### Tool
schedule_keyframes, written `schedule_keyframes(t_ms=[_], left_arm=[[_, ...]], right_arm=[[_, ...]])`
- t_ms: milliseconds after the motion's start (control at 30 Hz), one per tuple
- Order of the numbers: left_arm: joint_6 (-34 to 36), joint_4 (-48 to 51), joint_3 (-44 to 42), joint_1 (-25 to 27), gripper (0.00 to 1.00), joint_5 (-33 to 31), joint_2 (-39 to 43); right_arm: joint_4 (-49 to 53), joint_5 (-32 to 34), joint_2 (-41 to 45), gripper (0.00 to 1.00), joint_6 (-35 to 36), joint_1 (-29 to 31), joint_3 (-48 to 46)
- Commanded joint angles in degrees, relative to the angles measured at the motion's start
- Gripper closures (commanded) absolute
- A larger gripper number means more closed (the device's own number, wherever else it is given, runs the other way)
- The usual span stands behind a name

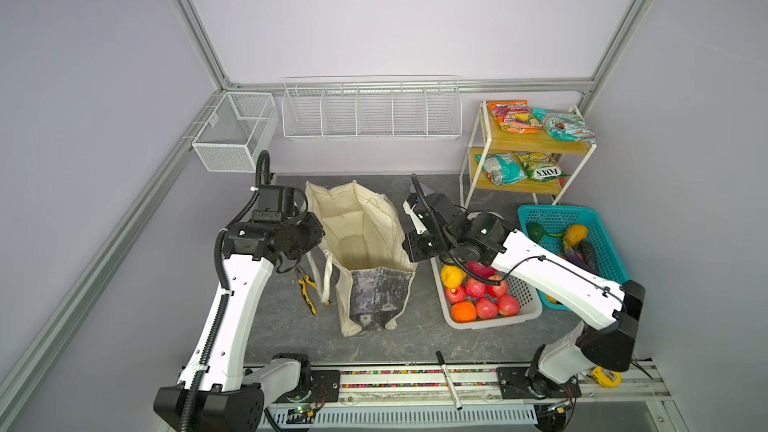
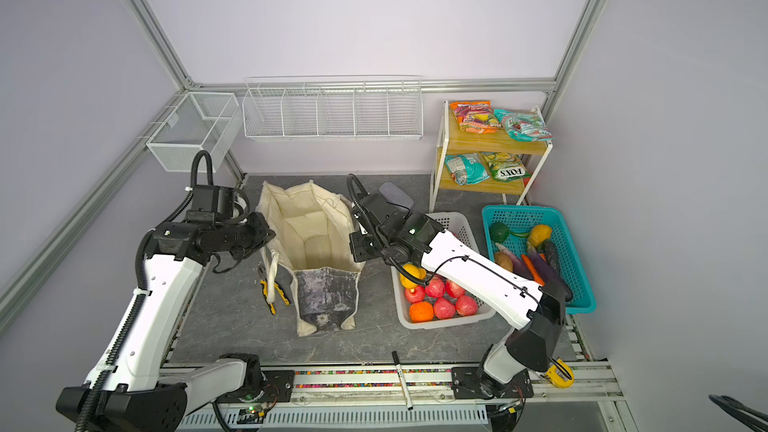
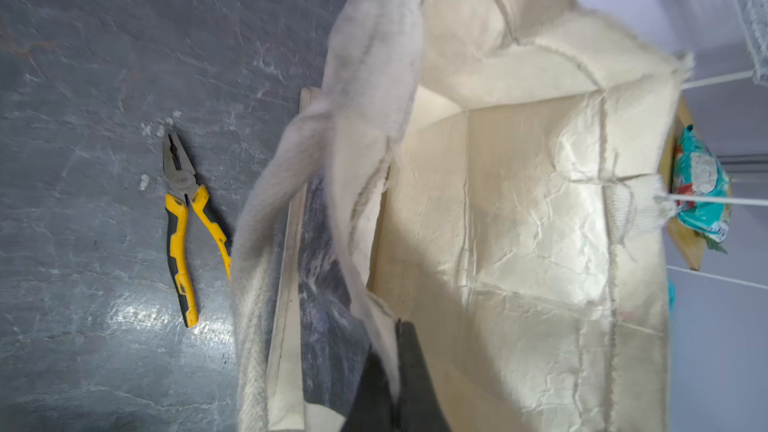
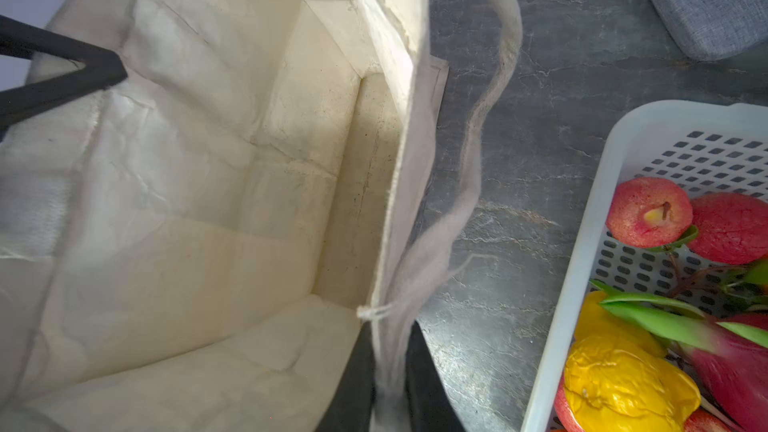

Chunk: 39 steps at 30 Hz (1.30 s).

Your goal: Place the food into the grocery bag and tie it

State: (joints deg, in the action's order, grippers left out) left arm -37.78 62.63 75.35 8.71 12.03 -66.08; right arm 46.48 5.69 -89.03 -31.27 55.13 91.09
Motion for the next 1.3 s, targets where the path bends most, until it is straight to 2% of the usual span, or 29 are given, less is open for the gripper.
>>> schedule_keyframes(t_ms=[0,100,133,200,300,433,600,867,967,1033,1100,1167,1200,1267], left_arm=[[-0.45,-1.44,-4.17,0.51,1.0,3.32,2.68],[0.65,0.01,-5.21,0.52,1.0,3.46,4.19],[1.26,1.02,-5.17,0.52,1.0,3.27,4.4],[2.89,3.25,-4.88,0.55,1.0,3.47,4.23],[4.86,5.48,-4.79,0.61,1.0,3.92,4.17],[5.33,6.18,-4.98,0.61,1.0,4.05,4.6],[5.74,7.05,-3.95,0.61,1.0,3.31,4.36],[5.96,7.76,-2.02,0.61,1.0,2.67,3.65],[6.12,8.36,-0.95,0.61,1.0,1.6,3.18],[5.83,8.64,-0.08,0.61,1.0,0.71,2.83],[5.48,9.63,1.85,0.61,1.0,-1.45,2.47],[5.35,12.29,4.67,0.61,1.0,-6.29,1.87],[5.35,13.93,6.43,0.61,1.0,-8.98,1.52],[5.47,16.71,10.08,0.61,1.0,-13.73,0.75]], right_arm=[[0.54,1.03,2.66,0.8,1.5,1.11,-2.58],[0.39,0.55,3.81,0.53,3.06,1.2,-3.85],[0.16,0.47,4.02,0.47,4.26,1.21,-3.83],[0.55,0.78,4.07,0.38,7.6,1.05,-2.8],[2.83,0.29,2.36,0.29,12.5,-0.02,1.16],[5.91,-1.9,-1.14,0.21,13.79,-3.5,6.13],[6.64,-6.58,-6.03,0.17,15.0,-8.27,10.99],[15.88,-13.2,-18.29,0.14,17.9,-10.17,22.94],[17.81,-16.23,-21.8,0.22,18.17,-10.15,25.54],[20.36,-15.87,-23.39,0.44,17.81,-10.05,27.71],[23.64,-10.55,-23.46,0.72,16.68,-9.96,30.43],[24.62,-2.52,-20.92,0.88,15.3,-9.96,30.16],[24.74,1.57,-19.07,0.92,13.74,-10.03,29.41],[26.51,8.22,-16.39,0.93,10.78,-10.14,28.97]])
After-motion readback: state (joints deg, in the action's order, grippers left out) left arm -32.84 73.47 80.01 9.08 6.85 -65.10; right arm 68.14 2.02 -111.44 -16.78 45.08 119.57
